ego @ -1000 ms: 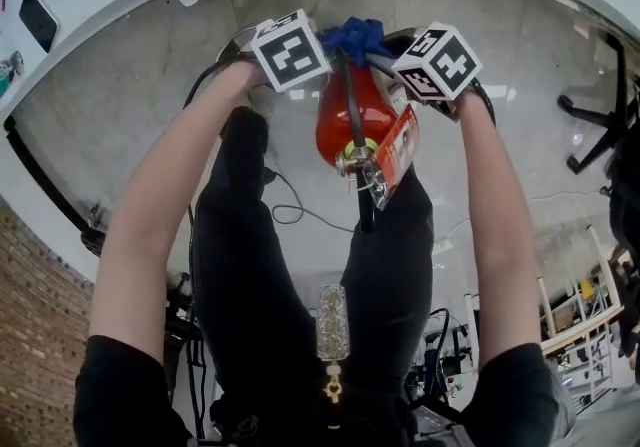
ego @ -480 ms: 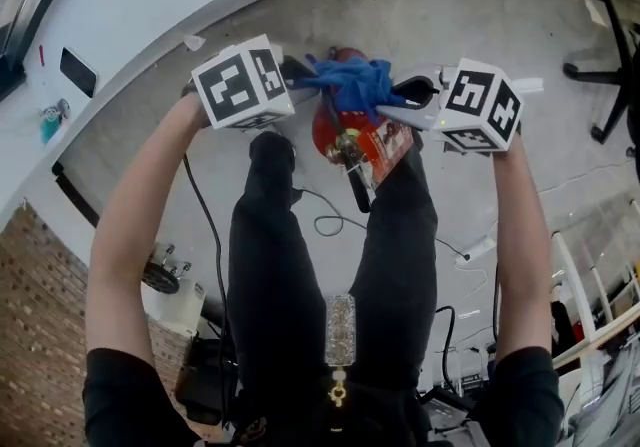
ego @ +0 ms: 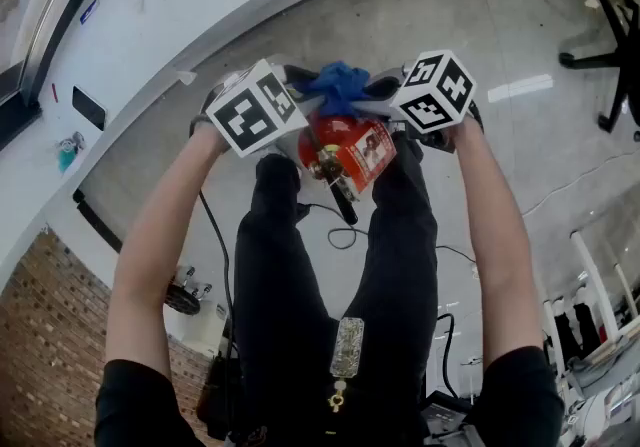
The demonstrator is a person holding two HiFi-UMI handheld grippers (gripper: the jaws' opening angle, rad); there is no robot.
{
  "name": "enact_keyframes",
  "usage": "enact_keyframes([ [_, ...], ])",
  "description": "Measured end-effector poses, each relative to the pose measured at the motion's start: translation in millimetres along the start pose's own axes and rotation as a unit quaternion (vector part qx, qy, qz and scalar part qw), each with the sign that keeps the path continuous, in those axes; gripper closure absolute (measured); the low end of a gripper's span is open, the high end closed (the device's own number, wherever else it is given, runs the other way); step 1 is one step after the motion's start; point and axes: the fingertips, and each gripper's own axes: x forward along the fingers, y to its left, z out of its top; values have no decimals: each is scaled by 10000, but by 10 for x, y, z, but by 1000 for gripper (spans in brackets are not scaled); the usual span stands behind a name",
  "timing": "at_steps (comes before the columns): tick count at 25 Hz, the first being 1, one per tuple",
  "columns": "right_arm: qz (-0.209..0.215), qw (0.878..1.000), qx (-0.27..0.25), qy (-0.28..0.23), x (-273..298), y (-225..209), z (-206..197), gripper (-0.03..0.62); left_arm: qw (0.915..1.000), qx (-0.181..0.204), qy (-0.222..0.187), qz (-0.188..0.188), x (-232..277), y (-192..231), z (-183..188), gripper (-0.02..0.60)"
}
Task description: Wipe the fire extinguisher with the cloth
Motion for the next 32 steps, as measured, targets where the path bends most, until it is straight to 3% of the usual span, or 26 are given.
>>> enact_keyframes([
  [3,-62,9992,382,138,212,-331,-114,547,9955,-649,-170,669,25,238,-11,571],
  [7,-127,9955,933,128,479,-716,-270,548,9906,-982,21,955,185,364,-117,574],
  [14,-449,9799,1941,71,844,-1542,-648,548,9887,-1213,291,834,599,578,-251,574],
  [19,-1301,9655,2246,210,1013,-2125,-1004,548,9880,-1390,188,649,719,651,-230,574],
  [22,-1537,9568,2436,401,995,-2208,-1281,548,9884,-1340,244,666,754,662,-233,574],
  [25,-1102,9575,2635,399,857,-2007,-1344,548,9883,-1331,135,737,723,690,-139,574],
  [29,-106,9658,2592,23,623,-1355,-1128,548,9877,-1349,119,787,593,563,-56,574],
  [32,314,9710,2361,-197,429,-869,-899,548,9875,-1290,123,892,412,444,42,574],
])
